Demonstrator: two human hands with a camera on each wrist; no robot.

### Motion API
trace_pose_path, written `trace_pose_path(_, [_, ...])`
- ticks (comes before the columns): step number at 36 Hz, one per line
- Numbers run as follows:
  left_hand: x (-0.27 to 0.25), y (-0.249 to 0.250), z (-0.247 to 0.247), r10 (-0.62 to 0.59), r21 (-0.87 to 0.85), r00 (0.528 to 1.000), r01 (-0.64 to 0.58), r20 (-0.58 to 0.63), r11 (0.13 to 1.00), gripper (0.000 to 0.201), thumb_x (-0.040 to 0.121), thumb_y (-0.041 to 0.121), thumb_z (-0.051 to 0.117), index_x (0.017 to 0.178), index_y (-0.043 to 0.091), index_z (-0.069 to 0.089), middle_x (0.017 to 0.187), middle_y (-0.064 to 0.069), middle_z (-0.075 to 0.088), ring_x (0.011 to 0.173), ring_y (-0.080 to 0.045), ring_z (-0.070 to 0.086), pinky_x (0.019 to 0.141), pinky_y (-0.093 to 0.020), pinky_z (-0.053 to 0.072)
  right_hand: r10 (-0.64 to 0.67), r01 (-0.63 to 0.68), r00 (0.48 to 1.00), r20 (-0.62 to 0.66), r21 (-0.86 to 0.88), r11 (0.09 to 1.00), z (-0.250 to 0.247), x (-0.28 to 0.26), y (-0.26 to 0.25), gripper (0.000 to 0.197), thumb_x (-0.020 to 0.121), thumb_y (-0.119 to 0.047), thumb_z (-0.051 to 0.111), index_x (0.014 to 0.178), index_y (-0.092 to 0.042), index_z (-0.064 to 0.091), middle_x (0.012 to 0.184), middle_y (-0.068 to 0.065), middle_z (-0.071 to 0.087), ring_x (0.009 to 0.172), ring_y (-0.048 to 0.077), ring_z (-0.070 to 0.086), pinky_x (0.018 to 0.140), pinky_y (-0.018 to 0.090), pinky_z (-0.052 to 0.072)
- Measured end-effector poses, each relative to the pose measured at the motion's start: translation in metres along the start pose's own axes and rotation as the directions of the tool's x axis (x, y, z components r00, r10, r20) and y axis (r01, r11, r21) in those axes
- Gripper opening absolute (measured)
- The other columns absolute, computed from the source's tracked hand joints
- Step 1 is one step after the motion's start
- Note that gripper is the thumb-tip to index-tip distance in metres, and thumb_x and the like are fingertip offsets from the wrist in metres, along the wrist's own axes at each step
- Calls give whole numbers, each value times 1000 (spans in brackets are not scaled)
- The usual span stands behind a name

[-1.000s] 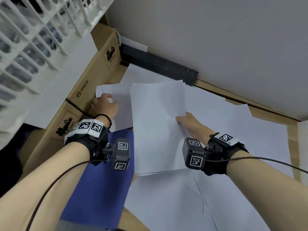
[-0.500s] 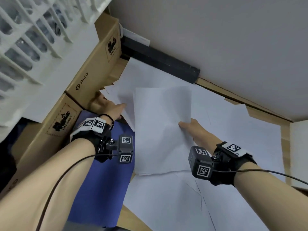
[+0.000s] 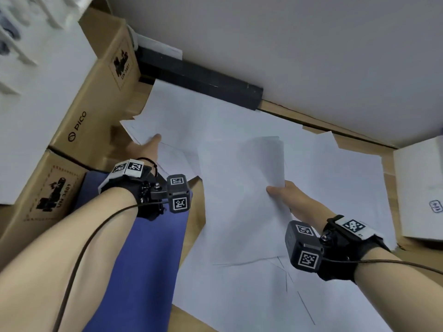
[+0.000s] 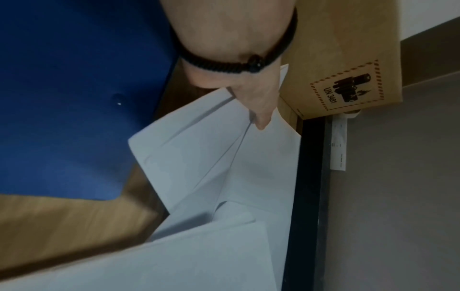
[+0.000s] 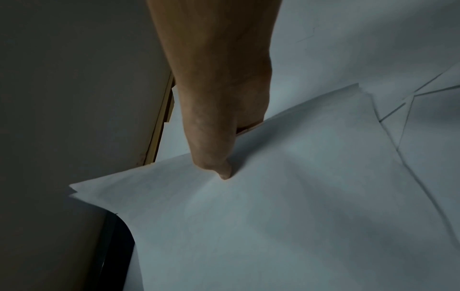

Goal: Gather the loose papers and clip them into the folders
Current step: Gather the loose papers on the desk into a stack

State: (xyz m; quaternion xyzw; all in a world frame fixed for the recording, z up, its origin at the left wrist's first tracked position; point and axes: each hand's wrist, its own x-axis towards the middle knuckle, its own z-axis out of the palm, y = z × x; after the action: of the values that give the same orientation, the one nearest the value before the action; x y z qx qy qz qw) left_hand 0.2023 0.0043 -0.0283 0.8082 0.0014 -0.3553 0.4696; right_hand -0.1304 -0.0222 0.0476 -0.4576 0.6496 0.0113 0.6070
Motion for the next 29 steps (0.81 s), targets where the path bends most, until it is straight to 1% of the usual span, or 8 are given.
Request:
trace_pose_path(4, [-2, 5, 0, -29, 76, 999, 30, -15, 997, 49, 80, 33, 73, 119, 6, 62, 114, -2, 65, 92, -21, 60, 80, -25, 42, 15, -15, 1000, -25, 16, 1000, -2, 0, 9, 15, 98, -13, 47, 106, -11, 58, 92, 8, 68, 81, 25, 65, 67, 33, 50])
trace_pose_path(8, [-8, 5, 4, 11, 120, 1000, -10, -9, 993, 44, 86, 20, 67, 125, 1, 57, 126, -8, 62, 112, -24, 60, 80, -21, 39, 36, -35, 999, -32, 30, 999, 6, 3, 13, 19, 97, -12, 47, 112, -6, 57, 93, 12, 66, 82, 28, 64, 70, 34, 51])
trace_pose_path(13, [-7, 1, -2, 23, 147, 999, -28, 38, 989, 25, 84, 14, 63, 105, 1, 64, 100, -8, 65, 91, -26, 63, 75, -27, 44, 55, -54, 996, -67, 15, 998, 20, 6, 10, 15, 97, -11, 46, 109, -11, 55, 91, 8, 65, 80, 24, 62, 64, 31, 48])
trace_pose_path(15, [-8, 4, -6, 67, 167, 996, -74, 51, 983, 15, 85, 12, 61, 95, 2, 63, 96, -8, 63, 87, -25, 62, 73, -27, 44, 60, -58, 995, -81, 17, 998, 25, 7, 8, 17, 96, -10, 46, 111, -12, 54, 92, 7, 65, 81, 25, 62, 65, 31, 48])
trace_pose_path(18, [-14, 14, -13, 149, 193, 987, -158, 58, 968, 29, 86, 16, 61, 110, -1, 62, 104, -10, 66, 91, -26, 63, 74, -26, 44, 59, -58, 993, -104, 12, 998, 34, 8, 2, 16, 96, -10, 46, 111, -13, 52, 90, 5, 64, 79, 22, 62, 63, 30, 47])
trace_pose_path(21, [-18, 27, -21, 207, 193, 977, -213, 49, 958, 33, 86, 20, 63, 114, 2, 62, 109, -10, 67, 98, -27, 64, 78, -28, 47, 48, -49, 993, -112, -4, 999, 42, 9, -6, 14, 96, -9, 46, 108, -13, 51, 86, 3, 61, 75, 19, 59, 59, 28, 44])
trace_pose_path(26, [-32, 46, -32, 337, 157, 941, -339, 37, 928, 13, 84, 18, 66, 93, 8, 65, 86, 2, 62, 85, -18, 59, 75, -25, 46, 28, -32, 994, -102, -45, 998, 52, 8, -15, 18, 93, -4, 45, 108, -9, 53, 84, 3, 60, 75, 22, 58, 60, 26, 44])
trace_pose_path(29, [-45, 54, -40, 422, 127, 905, -425, 51, 896, 23, 84, 17, 67, 105, 7, 68, 95, 4, 64, 87, -13, 60, 76, -22, 46, 22, -27, 997, -80, -59, 998, 56, 4, -17, 23, 92, -3, 45, 112, -8, 54, 86, 5, 61, 81, 26, 59, 64, 27, 45])
